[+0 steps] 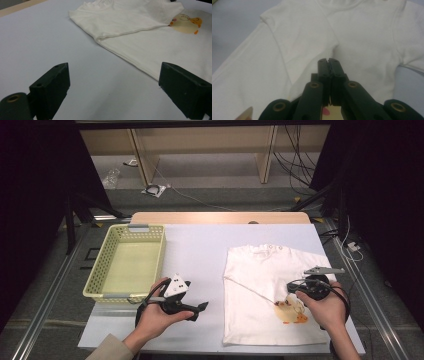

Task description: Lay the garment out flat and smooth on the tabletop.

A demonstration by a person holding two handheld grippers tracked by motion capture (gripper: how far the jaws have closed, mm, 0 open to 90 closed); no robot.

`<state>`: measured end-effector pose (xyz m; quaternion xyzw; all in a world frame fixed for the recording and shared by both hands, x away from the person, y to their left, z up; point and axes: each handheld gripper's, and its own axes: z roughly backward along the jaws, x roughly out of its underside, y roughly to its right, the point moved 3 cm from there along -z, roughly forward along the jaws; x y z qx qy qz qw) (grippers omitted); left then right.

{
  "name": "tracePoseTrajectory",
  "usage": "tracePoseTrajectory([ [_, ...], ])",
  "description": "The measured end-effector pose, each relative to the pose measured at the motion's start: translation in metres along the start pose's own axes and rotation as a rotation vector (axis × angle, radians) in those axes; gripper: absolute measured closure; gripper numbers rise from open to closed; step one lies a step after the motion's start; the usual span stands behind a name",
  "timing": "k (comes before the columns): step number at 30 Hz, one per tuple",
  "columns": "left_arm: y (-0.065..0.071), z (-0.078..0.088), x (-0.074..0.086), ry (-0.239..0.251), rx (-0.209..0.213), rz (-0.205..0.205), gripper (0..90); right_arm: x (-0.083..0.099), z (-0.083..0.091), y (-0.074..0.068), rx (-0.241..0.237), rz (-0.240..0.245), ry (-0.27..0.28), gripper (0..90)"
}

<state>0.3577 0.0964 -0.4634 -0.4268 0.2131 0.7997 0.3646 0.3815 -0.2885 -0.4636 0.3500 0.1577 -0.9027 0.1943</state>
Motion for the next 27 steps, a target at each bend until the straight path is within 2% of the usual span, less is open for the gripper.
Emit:
tracePoseTrajectory([
  [11,0.005,-0.001,-0.005,0.005,0.005,-0.012,10.5,-0.01,0.0,-0.01,-0.022,0.01,0.037,89.6],
  [23,0.018,-0.009,-0.021,0.028,0.031,-0.056,11.5,-0.03,0.002,-0.026,-0.053,0.021,0.094,89.6],
  [27,0.023,-0.013,-0.031,0.043,0.036,-0.077,11.8,-0.038,0.004,-0.031,-0.06,0.02,0.114,89.6],
])
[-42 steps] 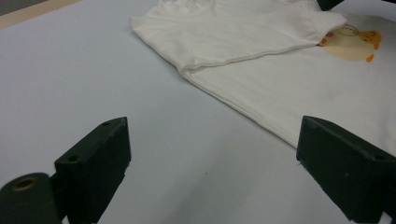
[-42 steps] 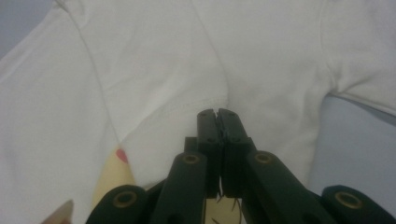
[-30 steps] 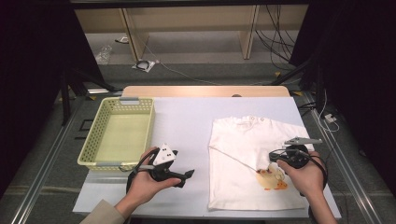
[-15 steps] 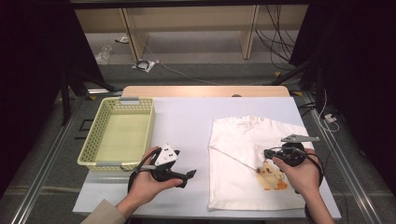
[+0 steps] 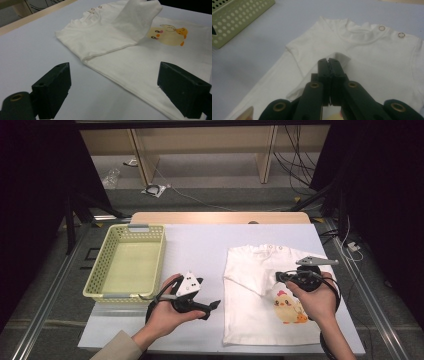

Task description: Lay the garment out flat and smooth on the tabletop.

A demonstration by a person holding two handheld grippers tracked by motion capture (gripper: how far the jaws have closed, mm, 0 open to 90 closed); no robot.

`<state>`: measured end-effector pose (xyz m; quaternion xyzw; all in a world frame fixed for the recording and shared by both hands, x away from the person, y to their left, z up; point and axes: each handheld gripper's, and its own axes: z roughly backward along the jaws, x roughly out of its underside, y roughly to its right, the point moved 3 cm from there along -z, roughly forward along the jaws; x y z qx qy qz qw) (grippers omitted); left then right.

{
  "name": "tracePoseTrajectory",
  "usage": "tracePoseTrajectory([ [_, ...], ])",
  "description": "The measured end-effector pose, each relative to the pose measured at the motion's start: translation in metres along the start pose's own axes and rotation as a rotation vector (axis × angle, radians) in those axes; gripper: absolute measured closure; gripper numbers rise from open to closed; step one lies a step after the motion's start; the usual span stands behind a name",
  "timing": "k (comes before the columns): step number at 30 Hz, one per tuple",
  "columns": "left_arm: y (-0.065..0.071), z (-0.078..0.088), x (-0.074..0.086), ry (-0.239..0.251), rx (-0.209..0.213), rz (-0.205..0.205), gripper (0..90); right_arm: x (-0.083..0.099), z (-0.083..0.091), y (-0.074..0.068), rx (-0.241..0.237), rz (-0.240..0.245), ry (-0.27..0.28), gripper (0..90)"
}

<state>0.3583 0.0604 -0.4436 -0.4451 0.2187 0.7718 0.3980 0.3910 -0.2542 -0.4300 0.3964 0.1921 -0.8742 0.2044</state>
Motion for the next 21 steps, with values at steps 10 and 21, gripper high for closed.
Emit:
tracePoseTrajectory([
  [10,0.012,-0.025,-0.021,0.0,0.029,-0.053,15.6,-0.014,-0.007,-0.009,-0.021,0.011,0.024,89.6],
  [21,0.031,-0.057,-0.038,-0.018,0.058,-0.127,22.4,-0.023,-0.014,-0.02,-0.04,0.017,0.027,89.6],
])
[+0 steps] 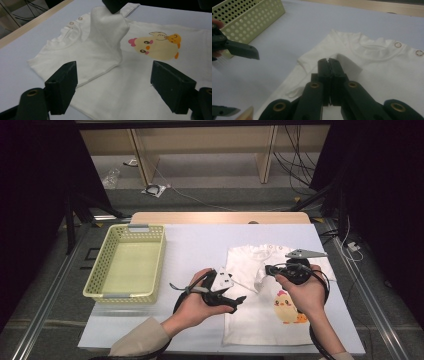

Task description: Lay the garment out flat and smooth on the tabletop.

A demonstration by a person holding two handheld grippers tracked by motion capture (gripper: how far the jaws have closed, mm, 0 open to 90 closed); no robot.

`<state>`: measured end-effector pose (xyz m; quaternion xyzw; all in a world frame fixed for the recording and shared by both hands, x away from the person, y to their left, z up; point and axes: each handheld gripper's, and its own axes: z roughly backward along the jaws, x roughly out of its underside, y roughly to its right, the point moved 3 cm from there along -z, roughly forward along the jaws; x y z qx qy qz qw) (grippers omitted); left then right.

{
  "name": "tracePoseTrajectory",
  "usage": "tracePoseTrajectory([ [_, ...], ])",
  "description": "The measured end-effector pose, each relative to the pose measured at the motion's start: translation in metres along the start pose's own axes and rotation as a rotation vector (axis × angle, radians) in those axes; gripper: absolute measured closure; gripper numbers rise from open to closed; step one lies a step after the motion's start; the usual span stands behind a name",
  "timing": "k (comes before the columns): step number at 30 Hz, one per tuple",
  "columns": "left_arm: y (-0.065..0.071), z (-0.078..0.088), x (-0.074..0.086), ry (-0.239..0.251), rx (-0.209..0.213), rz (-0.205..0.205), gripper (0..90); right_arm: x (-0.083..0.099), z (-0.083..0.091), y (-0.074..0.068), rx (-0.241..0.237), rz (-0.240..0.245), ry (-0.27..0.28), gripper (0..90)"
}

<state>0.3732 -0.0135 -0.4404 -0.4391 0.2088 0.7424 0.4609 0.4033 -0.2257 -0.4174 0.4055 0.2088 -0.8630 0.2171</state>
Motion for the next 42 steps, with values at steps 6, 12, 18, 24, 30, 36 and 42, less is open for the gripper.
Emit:
tracePoseTrajectory([
  [6,0.006,-0.022,-0.009,0.005,-0.005,-0.02,30.6,-0.003,-0.004,-0.005,-0.008,0.005,-0.002,89.6],
  [12,0.007,-0.04,-0.012,0.023,-0.041,-0.039,41.9,-0.003,-0.006,-0.006,-0.014,0.002,-0.004,89.6],
  [18,0.005,-0.048,-0.017,0.045,-0.065,-0.035,59.2,-0.003,-0.007,-0.007,-0.019,-0.001,-0.002,89.6],
  [24,-0.002,-0.047,-0.021,0.059,-0.086,-0.011,84.1,-0.004,-0.006,-0.007,-0.016,0.022,0.03,87.8],
  [30,-0.016,-0.036,-0.017,0.066,-0.114,0.024,85.0,-0.005,0.002,0.0,0.022,0.088,0.146,66.3],
  [36,-0.031,-0.018,-0.014,0.086,-0.143,0.049,85.1,0.014,0.006,0.012,0.054,0.105,0.148,57.6],
  [42,-0.044,0.002,-0.009,0.103,-0.173,0.071,85.2,0.03,0.01,0.019,0.069,0.097,0.165,49.4],
])
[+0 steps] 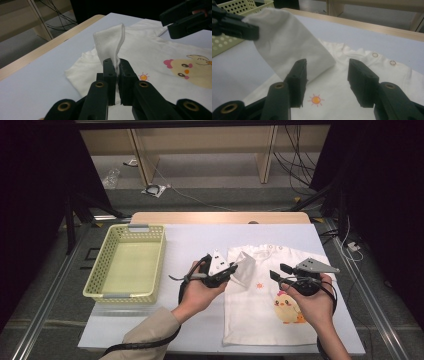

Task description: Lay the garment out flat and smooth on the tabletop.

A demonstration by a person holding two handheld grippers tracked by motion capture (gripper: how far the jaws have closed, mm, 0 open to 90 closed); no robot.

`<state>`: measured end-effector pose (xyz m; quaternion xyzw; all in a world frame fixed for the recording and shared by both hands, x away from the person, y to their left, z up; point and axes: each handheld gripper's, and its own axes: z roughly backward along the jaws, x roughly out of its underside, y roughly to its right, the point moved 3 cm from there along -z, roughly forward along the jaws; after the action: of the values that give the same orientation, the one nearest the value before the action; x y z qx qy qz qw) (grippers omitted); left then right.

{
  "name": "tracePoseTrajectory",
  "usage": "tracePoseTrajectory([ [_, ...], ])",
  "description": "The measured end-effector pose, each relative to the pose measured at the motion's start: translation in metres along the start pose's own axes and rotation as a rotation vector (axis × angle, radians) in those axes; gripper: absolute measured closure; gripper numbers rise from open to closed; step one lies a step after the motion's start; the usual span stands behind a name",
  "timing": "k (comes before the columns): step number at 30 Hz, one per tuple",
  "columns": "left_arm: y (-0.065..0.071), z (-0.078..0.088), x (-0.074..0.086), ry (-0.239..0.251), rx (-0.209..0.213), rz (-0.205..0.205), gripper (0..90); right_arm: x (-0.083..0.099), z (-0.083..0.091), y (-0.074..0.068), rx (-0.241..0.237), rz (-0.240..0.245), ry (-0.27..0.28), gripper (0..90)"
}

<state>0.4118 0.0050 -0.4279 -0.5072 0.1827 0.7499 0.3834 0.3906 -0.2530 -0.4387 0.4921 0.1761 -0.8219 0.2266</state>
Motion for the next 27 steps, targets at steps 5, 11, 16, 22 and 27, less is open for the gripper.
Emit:
tracePoseTrajectory([
  [5,-0.01,0.011,0.004,0.003,-0.02,0.009,85.2,0.013,0.001,-0.001,0.004,0.0,-0.019,46.0],
  [11,-0.021,0.022,0.009,0.013,-0.044,0.027,85.2,0.021,0.002,-0.005,0.004,0.01,-0.037,43.5],
  [16,-0.028,0.028,0.012,0.017,-0.066,0.02,85.2,0.024,0.002,-0.008,0.002,0.006,-0.036,42.8],
  [22,-0.038,0.037,0.015,0.02,-0.09,0.03,85.2,0.026,0.006,-0.007,0.013,0.007,-0.024,41.3],
  [27,-0.047,0.044,0.017,0.026,-0.11,0.04,85.2,0.026,0.008,-0.006,0.021,0.007,-0.017,39.4],
])
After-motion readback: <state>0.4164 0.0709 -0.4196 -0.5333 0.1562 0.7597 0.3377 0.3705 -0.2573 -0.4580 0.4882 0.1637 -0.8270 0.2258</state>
